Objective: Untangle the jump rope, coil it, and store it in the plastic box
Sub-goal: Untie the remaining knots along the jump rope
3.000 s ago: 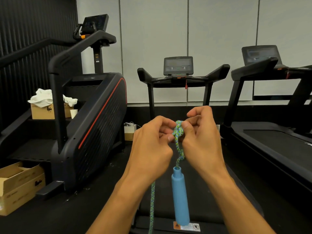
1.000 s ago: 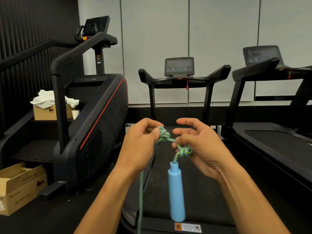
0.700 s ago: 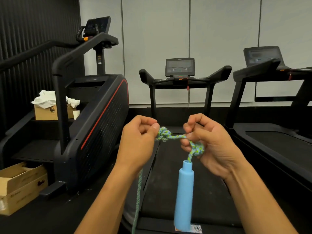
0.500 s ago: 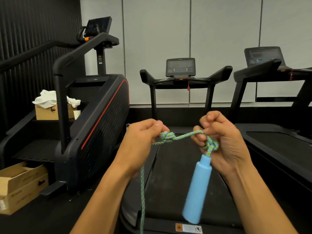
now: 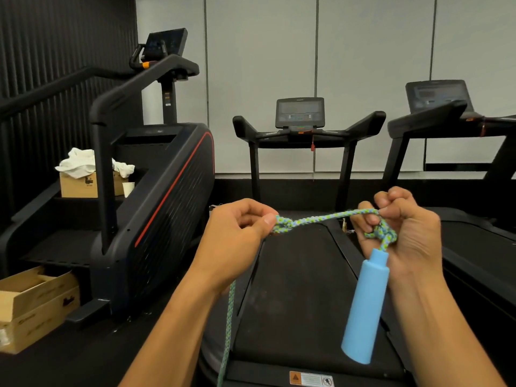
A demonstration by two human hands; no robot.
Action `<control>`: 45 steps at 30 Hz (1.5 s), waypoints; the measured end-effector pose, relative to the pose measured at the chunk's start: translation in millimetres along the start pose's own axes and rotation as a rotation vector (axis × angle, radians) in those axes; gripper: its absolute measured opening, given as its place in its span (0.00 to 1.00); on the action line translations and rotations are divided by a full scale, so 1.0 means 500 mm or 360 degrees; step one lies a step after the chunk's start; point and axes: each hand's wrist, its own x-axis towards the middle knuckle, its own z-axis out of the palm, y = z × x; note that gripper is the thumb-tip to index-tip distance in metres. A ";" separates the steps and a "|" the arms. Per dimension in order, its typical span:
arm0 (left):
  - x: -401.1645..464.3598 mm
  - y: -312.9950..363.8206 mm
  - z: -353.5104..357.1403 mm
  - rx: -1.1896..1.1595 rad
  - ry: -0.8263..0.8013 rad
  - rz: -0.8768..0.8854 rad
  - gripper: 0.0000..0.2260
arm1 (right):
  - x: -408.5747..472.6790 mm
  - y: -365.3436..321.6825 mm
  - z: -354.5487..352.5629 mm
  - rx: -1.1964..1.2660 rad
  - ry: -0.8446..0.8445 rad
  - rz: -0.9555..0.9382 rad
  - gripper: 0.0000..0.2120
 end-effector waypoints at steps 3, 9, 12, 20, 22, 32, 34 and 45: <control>0.001 0.003 -0.007 -0.0075 0.0000 0.0008 0.07 | 0.008 0.003 -0.010 -0.0325 -0.0002 -0.0024 0.15; -0.001 -0.002 0.026 0.0041 0.0306 0.0140 0.03 | -0.030 0.027 0.051 -0.1561 -0.0623 0.0191 0.16; -0.007 -0.001 0.042 0.0062 0.0313 0.0162 0.03 | -0.051 0.054 0.066 -0.1693 -0.0704 0.0359 0.09; -0.003 -0.008 0.029 0.0103 0.0227 0.0004 0.03 | -0.040 0.066 0.058 -0.2153 -0.0633 -0.0008 0.11; 0.002 -0.007 0.021 -0.0026 0.0199 -0.0074 0.04 | -0.041 0.050 0.059 -0.2261 -0.0621 -0.0107 0.10; 0.007 0.007 -0.020 0.0027 0.0004 -0.0067 0.19 | 0.002 0.012 0.020 -0.1823 -0.0117 -0.0334 0.14; 0.002 0.009 -0.030 0.0202 -0.0065 -0.0030 0.17 | 0.013 0.014 0.008 -0.1721 -0.0036 -0.0254 0.17; 0.002 -0.001 -0.018 0.0441 0.0065 0.0126 0.10 | -0.014 0.024 0.018 -0.1610 -0.0503 0.0370 0.15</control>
